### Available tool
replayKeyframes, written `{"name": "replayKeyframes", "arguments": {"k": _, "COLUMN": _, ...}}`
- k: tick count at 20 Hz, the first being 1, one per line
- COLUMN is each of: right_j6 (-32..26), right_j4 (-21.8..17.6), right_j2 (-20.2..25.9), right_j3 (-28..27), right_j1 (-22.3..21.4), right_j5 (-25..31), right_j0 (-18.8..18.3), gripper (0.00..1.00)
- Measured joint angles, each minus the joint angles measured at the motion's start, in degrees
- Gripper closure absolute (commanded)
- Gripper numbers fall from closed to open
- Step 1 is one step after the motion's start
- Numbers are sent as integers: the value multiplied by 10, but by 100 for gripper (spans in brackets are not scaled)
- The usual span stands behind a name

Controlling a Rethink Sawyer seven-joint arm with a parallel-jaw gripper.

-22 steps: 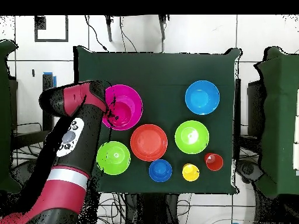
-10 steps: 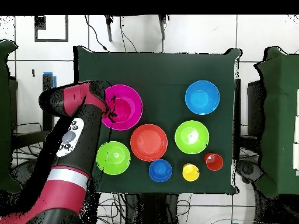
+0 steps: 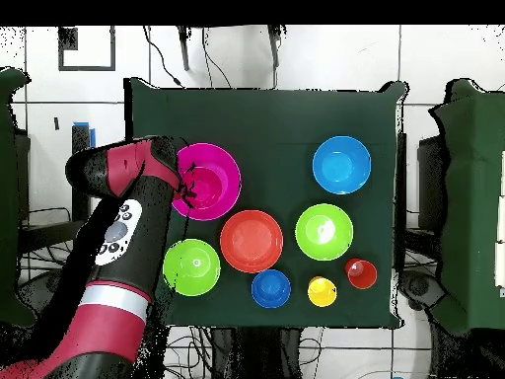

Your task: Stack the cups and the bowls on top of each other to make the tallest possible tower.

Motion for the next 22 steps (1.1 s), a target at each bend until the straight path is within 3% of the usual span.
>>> {"name": "replayKeyframes", "arguments": {"k": 22, "right_j6": 8, "right_j4": 2, "right_j2": 0, "right_j3": 0, "right_j1": 0, "right_j5": 0, "right_j0": 0, "gripper": 100}}
